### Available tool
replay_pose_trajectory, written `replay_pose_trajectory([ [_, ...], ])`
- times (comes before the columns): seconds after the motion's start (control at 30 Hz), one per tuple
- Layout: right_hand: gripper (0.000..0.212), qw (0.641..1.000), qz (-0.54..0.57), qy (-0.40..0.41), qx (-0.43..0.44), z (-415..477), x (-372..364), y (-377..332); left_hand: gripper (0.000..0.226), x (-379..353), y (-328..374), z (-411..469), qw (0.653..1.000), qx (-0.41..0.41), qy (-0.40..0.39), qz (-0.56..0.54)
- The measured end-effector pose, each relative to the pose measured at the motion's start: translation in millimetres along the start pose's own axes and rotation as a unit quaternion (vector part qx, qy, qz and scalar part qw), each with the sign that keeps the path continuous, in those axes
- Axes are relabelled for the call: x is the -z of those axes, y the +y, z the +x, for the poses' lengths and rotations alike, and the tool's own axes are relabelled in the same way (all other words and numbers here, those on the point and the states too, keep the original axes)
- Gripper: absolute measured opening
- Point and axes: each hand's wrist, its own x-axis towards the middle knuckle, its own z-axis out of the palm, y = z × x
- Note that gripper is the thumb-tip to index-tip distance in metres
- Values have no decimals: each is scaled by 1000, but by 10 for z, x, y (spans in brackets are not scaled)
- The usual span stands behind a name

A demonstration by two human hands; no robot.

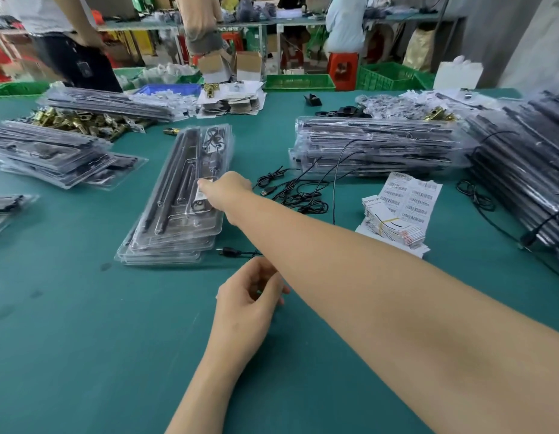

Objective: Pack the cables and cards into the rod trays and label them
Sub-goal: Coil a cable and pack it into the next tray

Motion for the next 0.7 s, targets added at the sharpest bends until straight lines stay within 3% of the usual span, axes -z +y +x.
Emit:
replay_pose_trajectory([
  [0.43,39,999,29,24,-8,6,-280,-24,15,26,-86,11,1000,22,-2,-2],
  [0.6,73,999,39,25,-14,-19,-243,63,9,26,-68,13,1000,13,-4,12],
  [0.7,81,999,42,31,-2,-33,-231,86,6,32,-79,16,1000,20,3,14],
])
